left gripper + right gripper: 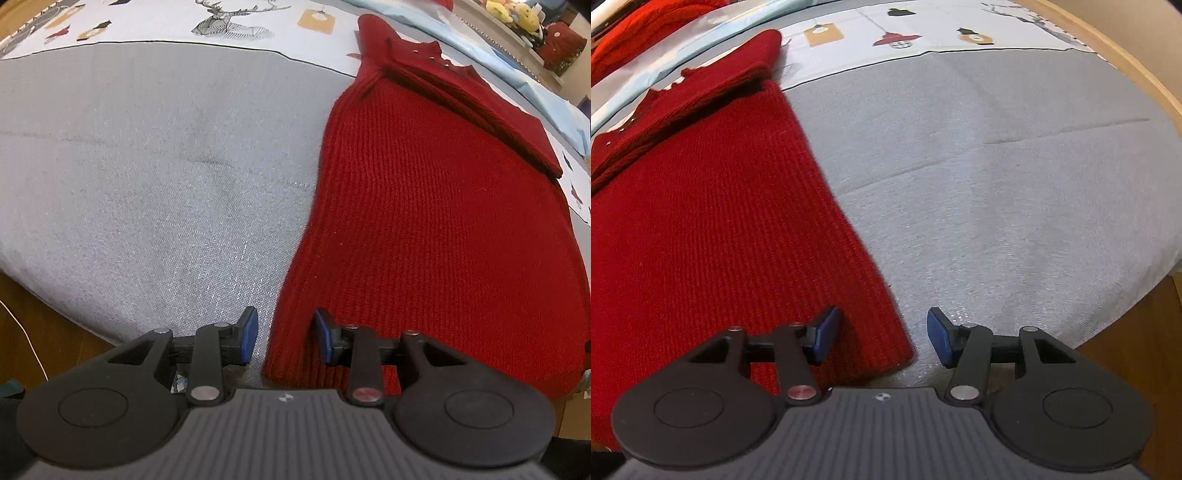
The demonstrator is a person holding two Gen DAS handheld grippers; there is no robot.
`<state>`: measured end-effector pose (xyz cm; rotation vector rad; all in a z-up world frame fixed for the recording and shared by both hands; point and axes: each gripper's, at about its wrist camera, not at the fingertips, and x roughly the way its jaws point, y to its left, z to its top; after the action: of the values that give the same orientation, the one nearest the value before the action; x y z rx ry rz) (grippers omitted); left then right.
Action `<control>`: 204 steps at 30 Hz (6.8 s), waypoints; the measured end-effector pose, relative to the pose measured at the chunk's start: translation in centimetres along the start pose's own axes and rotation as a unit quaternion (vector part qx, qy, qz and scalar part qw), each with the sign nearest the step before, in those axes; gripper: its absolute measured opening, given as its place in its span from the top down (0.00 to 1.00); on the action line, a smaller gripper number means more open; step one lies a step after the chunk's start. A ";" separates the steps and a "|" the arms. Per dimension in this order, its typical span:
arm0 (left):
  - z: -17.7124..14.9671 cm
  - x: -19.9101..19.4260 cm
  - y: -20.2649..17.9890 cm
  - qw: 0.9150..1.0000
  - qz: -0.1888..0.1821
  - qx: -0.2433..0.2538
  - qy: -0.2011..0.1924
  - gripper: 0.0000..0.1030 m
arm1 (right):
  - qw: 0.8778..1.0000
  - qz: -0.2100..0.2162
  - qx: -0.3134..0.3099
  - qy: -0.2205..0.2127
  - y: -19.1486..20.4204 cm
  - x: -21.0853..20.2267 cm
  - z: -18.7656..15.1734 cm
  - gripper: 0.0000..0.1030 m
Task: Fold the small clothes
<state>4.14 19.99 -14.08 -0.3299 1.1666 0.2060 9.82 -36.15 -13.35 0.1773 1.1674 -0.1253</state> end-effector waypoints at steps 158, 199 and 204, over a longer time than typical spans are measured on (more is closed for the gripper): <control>8.3 -3.7 -0.8 0.993 -0.097 0.073 -0.003 0.86 | 0.984 0.123 0.084 -0.096 -0.9 -5.3 5.6 1.00; 7.2 -1.0 -5.3 0.984 -0.065 0.159 0.044 0.74 | 0.996 0.084 0.000 0.002 1.8 -1.1 5.4 0.86; 7.7 -0.7 -4.5 0.987 -0.069 0.137 0.053 0.74 | 0.994 0.064 -0.018 -0.082 2.1 -3.5 5.7 0.75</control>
<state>11.98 18.51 -10.04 -0.1786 1.2540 -0.0942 13.94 -35.24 -7.78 0.2057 0.9903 -0.0056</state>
